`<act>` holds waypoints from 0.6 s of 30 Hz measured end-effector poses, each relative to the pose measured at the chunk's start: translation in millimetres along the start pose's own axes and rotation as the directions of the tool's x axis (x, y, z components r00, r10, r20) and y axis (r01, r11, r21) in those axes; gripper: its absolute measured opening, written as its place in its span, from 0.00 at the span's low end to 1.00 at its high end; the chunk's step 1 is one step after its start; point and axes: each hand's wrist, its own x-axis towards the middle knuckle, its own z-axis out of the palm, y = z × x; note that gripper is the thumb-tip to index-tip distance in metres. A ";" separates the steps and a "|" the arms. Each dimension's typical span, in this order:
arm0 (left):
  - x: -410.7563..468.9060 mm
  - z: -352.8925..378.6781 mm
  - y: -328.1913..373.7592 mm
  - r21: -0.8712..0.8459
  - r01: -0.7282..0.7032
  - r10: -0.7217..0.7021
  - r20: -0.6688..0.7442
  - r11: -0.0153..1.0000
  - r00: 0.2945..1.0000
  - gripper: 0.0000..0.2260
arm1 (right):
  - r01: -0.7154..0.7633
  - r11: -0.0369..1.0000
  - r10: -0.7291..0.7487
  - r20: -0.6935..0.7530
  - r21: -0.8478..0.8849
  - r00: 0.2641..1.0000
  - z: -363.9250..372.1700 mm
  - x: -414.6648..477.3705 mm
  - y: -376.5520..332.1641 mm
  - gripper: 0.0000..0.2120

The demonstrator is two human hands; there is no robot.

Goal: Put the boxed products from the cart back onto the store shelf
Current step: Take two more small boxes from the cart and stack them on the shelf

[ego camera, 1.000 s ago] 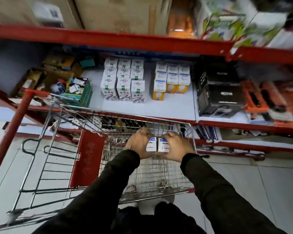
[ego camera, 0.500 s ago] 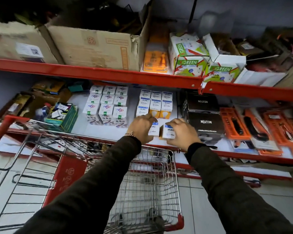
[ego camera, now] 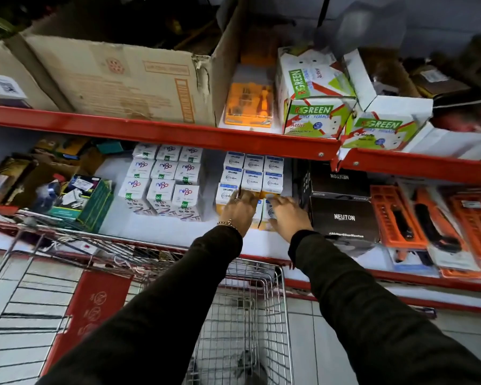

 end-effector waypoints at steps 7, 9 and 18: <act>-26.4 12.5 5.9 -0.415 0.065 -0.174 -0.231 0.908 0.957 0.22 | -0.188 0.828 0.302 -0.137 0.528 0.943 20.7 -15.5 -3.0 0.28; -37.6 22.7 17.7 -0.680 0.123 -0.454 -0.334 0.723 0.826 0.15 | -0.323 0.671 0.478 -0.056 0.667 0.877 25.2 -22.3 -12.5 0.29; -7.3 38.9 28.6 -0.672 0.603 -0.406 0.741 -0.430 0.535 0.40 | -0.398 -0.370 0.462 0.538 0.839 0.705 55.6 -7.6 -19.0 0.22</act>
